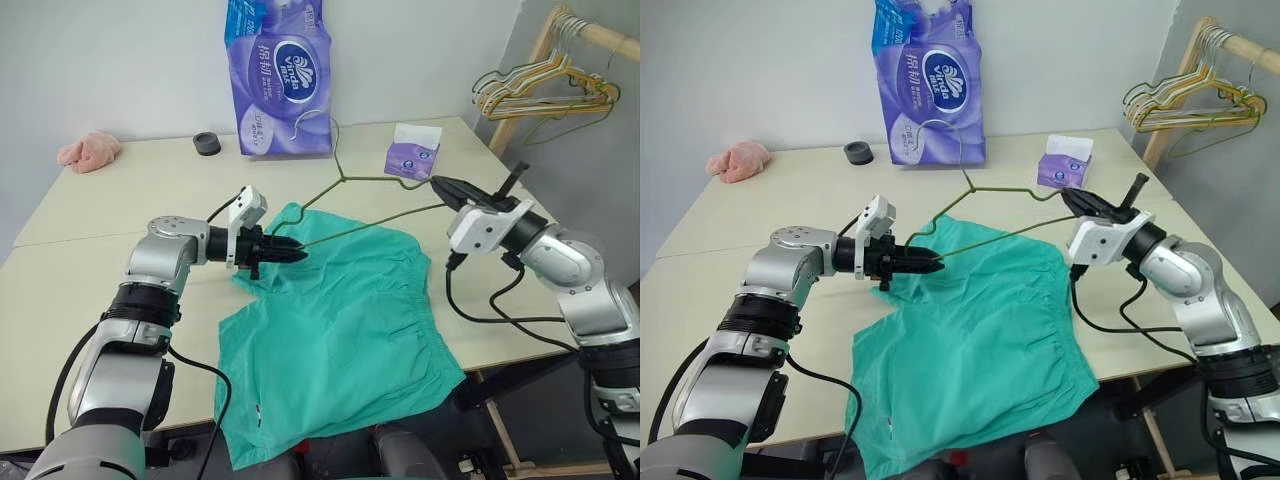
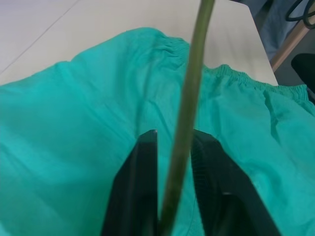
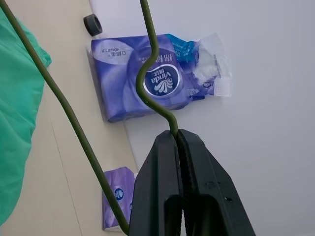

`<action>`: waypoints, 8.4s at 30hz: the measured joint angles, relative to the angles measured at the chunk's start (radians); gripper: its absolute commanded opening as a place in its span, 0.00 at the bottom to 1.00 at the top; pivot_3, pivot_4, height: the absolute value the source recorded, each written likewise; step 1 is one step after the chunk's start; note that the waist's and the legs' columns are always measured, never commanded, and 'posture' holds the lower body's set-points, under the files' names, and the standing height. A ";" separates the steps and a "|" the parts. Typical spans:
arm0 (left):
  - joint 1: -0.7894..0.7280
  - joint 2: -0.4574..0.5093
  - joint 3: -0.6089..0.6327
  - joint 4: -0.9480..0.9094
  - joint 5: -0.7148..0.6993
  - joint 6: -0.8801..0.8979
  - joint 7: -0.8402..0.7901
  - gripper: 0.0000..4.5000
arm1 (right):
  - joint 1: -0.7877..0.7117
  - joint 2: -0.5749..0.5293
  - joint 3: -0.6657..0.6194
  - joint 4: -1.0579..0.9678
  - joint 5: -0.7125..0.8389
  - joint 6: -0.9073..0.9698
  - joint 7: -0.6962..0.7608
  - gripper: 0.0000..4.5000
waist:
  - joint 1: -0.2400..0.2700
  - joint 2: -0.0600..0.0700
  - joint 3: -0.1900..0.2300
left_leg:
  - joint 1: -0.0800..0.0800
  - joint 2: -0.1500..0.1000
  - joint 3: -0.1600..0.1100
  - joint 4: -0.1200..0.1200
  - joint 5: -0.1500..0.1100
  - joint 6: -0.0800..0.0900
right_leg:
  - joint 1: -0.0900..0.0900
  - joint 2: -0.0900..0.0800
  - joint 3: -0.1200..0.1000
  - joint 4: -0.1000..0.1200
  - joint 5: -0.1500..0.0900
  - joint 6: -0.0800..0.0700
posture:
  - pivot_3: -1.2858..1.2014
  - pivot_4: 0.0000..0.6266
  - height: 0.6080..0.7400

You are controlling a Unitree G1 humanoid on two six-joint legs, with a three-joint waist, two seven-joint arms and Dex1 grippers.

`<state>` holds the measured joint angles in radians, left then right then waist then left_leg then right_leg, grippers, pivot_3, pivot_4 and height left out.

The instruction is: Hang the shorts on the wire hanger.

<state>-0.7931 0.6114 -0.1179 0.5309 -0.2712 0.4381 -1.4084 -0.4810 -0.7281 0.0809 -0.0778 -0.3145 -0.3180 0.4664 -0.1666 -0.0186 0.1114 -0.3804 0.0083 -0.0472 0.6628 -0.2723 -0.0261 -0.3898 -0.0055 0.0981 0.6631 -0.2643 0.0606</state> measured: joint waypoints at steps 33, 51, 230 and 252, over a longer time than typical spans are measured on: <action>0.038 0.082 -0.076 -0.053 0.098 -0.174 -0.104 0.00 | 0.192 -0.196 -0.182 -0.315 0.536 0.636 0.405 0.75 | 0.001 0.000 0.000 | 0.000 0.001 -0.001 0.000 0.000 0.000 | 0.000 0.001 -0.002 0.000 -0.001 0.000 | 0.45 0.13 1.00; -0.012 0.069 -0.133 -0.059 0.160 -0.309 -0.173 0.00 | -0.064 -0.233 0.154 -0.310 0.590 1.004 0.570 0.75 | -0.003 0.000 0.000 | -0.001 0.002 -0.001 0.000 0.000 0.000 | -0.001 0.001 -0.002 0.000 -0.002 0.001 | 0.44 0.13 1.00; -0.077 -0.002 0.044 0.193 0.128 -0.395 -0.026 0.65 | 0.372 0.232 -0.411 -0.359 1.254 1.789 -0.052 0.00 | -0.099 -0.001 0.005 | -0.002 0.003 -0.005 0.001 -0.006 0.002 | -0.002 0.001 0.000 0.002 -0.007 0.004 | 0.41 0.15 1.00; -0.336 0.022 -0.113 0.364 0.140 -0.520 -0.200 1.00 | 0.200 -0.209 0.091 -0.412 0.759 1.183 0.280 0.00 | -0.103 -0.001 0.005 | -0.003 0.002 -0.004 0.001 -0.006 0.002 | -0.004 0.001 0.000 0.002 -0.007 0.004 | 0.41 0.14 1.00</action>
<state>-1.1289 0.6334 -0.2306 0.8948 -0.1314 -0.0819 -1.6083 -0.2807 -0.9374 0.1717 -0.4898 0.4449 0.8647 0.7462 -0.2695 -0.0195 0.1167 -0.3837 0.0105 -0.0516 0.6636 -0.2786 -0.0239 -0.3933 -0.0042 0.0978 0.6646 -0.2712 0.0646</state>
